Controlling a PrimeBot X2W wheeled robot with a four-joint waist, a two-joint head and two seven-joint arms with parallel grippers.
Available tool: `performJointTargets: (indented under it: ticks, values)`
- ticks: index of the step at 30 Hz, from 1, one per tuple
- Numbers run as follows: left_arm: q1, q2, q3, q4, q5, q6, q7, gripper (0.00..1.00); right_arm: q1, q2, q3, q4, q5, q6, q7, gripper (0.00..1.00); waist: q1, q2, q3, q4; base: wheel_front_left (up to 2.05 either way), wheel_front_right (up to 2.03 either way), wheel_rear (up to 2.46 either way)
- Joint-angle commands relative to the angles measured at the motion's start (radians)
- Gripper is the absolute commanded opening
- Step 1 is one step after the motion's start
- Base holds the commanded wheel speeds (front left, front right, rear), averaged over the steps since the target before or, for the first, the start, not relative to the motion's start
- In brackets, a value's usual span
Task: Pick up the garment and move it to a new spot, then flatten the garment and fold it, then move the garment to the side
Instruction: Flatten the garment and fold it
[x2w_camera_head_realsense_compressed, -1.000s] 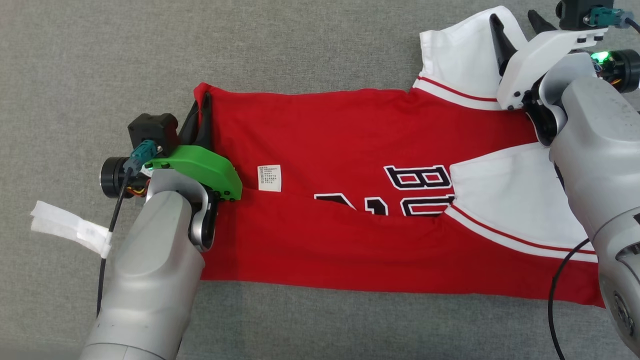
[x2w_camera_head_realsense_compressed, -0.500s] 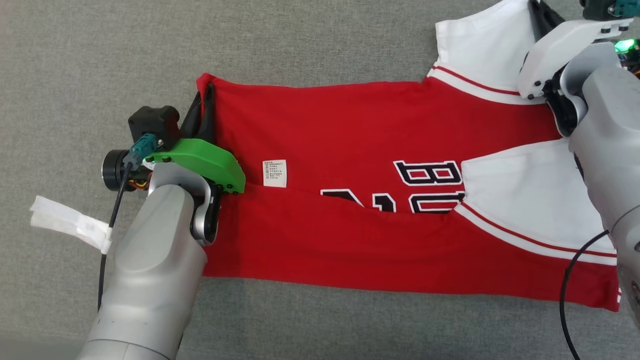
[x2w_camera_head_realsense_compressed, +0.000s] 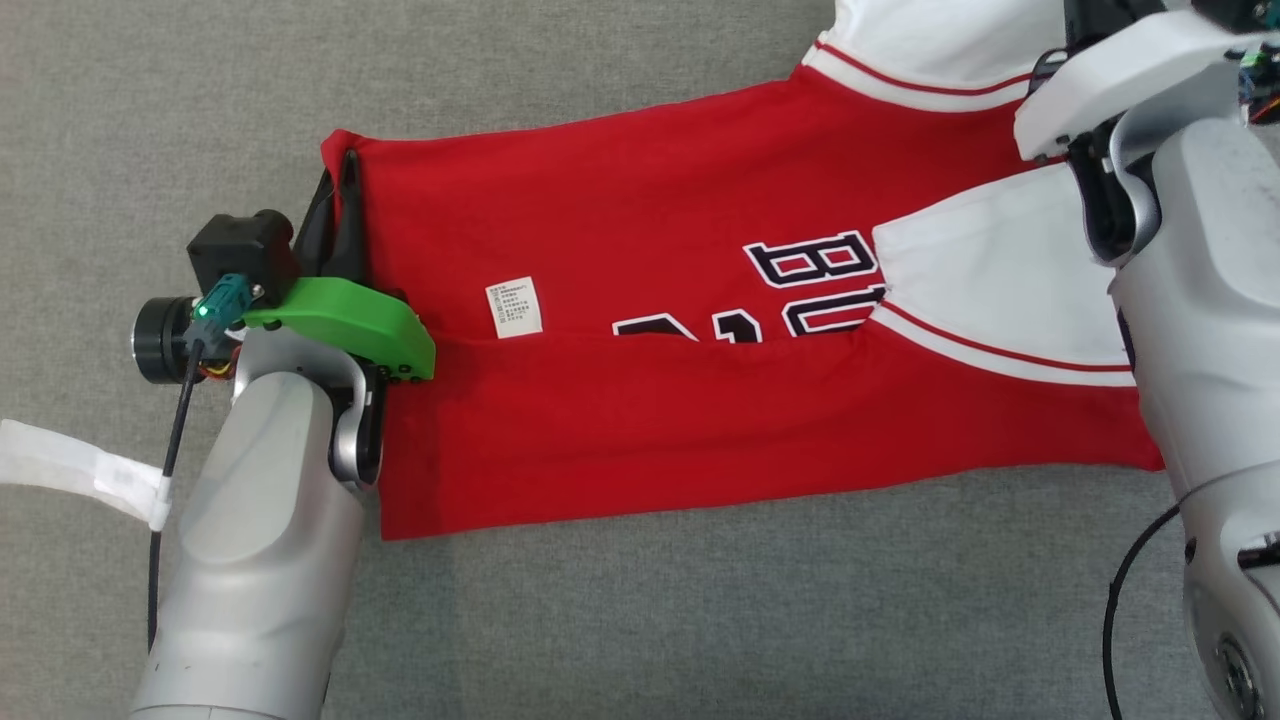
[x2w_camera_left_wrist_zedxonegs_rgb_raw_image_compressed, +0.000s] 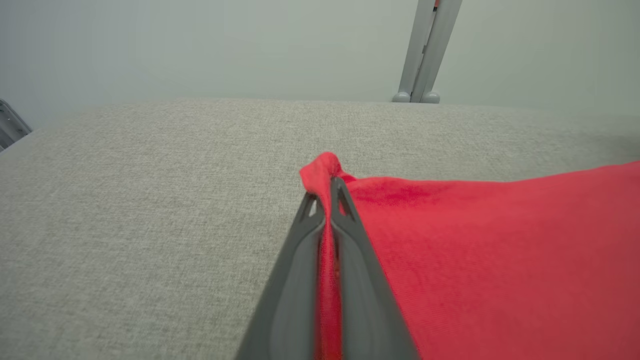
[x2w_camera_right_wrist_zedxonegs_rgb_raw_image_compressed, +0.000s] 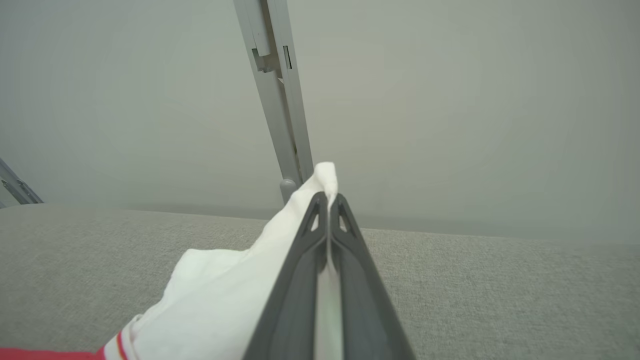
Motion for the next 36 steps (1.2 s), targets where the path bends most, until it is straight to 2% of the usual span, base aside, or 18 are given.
performJointTargets:
  ticks: [1,9,16,22,23,24,25,26,32,36]
  values:
    - [0.015,0.011,0.012,-0.019,0.015,-0.007,0.000,0.00,0.044,0.002,-0.004,-0.030,0.005,-0.002,-0.004,0.00,-0.0001,0.0000,-0.025,-0.027,0.00,0.00,0.00]
    - [0.155,0.032,0.090,-0.136,0.098,-0.035,0.000,0.00,0.318,0.008,-0.020,-0.222,0.087,-0.002,-0.004,0.00,-0.0001,0.0000,-0.106,-0.077,0.00,0.00,0.00]
    - [0.310,0.018,0.140,-0.196,0.129,-0.058,0.000,0.00,0.524,0.026,-0.035,-0.277,0.147,-0.002,-0.004,0.00,-0.0001,0.0000,-0.191,-0.093,0.00,0.00,0.00]
    - [0.432,-0.004,0.157,-0.206,0.143,-0.067,0.000,0.00,0.643,0.036,-0.044,-0.273,0.159,-0.002,-0.004,0.00,-0.0001,0.0000,-0.246,-0.097,0.00,0.00,0.00]
    - [0.452,-0.009,0.158,-0.209,0.147,-0.068,0.000,0.23,0.655,0.039,-0.054,-0.266,0.164,-0.002,-0.004,0.00,-0.0001,0.0000,-0.254,-0.097,0.00,0.00,0.00]
    - [0.469,-0.012,0.159,-0.218,0.154,-0.065,0.000,0.58,0.665,0.042,-0.061,-0.258,0.165,-0.002,-0.004,0.23,-0.0001,0.0000,-0.258,-0.097,0.00,0.00,0.00]
    - [0.493,-0.013,0.166,-0.216,0.152,-0.054,0.000,1.00,0.676,0.046,-0.055,-0.246,0.159,-0.002,-0.004,0.76,-0.0001,0.0000,-0.264,-0.097,0.00,0.00,0.00]
    - [0.511,-0.014,0.168,-0.221,0.153,-0.051,0.000,1.00,0.681,0.047,-0.055,-0.242,0.153,-0.002,-0.004,1.00,-0.0001,0.0000,-0.269,-0.098,0.00,0.00,0.00]
    - [0.608,-0.023,0.166,-0.251,0.120,-0.007,0.000,1.00,0.750,0.054,-0.089,-0.264,0.095,-0.002,-0.004,1.00,-0.0001,0.0000,-0.302,-0.091,0.00,0.00,0.00]
    - [0.671,-0.024,0.125,-0.302,0.076,0.028,0.000,1.00,0.822,0.078,-0.146,-0.296,0.045,-0.002,-0.004,1.00,-0.0001,0.0000,-0.336,-0.084,0.00,0.00,0.00]
